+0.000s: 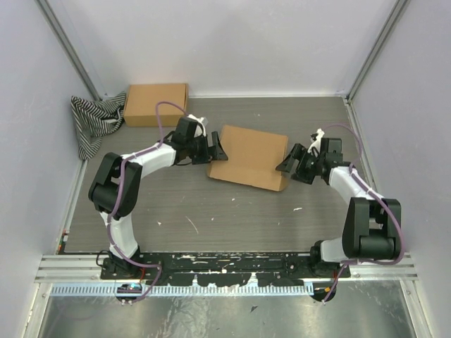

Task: Fold the paper box

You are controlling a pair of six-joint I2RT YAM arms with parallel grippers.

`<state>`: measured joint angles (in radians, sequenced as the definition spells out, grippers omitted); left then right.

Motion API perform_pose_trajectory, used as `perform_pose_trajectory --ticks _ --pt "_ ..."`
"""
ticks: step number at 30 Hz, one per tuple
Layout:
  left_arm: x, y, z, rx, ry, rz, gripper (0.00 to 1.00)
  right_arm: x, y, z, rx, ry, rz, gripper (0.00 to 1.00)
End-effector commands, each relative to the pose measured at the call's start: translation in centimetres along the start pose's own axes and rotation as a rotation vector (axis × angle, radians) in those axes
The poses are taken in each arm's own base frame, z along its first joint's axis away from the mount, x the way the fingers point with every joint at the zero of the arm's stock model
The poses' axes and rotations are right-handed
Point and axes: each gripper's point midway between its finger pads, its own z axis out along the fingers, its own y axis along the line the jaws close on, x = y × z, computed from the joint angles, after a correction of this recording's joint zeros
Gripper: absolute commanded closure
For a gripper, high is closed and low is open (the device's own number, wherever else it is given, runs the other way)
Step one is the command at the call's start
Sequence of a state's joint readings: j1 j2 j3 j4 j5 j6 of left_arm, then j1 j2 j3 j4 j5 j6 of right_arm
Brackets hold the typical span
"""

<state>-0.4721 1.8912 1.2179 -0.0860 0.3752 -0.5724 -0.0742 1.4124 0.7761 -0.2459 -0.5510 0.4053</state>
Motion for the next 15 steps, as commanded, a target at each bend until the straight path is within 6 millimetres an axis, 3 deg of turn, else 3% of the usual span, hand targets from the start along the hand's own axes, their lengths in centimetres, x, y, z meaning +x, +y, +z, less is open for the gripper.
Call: perform_pose_trajectory --ticks 1,8,15 --pt "0.4 0.5 -0.8 -0.021 -0.008 0.017 0.07 1.0 1.0 -0.9 0.039 -0.024 -0.073 0.18" --pt "1.2 0.4 -0.6 0.006 0.007 -0.005 0.08 3.7 2.8 0.5 0.098 0.017 -0.14 0.19" --pt "2.4 0.3 -1.8 0.01 0.021 -0.009 0.08 4.3 2.2 0.0 0.206 -0.014 -0.156 0.21"
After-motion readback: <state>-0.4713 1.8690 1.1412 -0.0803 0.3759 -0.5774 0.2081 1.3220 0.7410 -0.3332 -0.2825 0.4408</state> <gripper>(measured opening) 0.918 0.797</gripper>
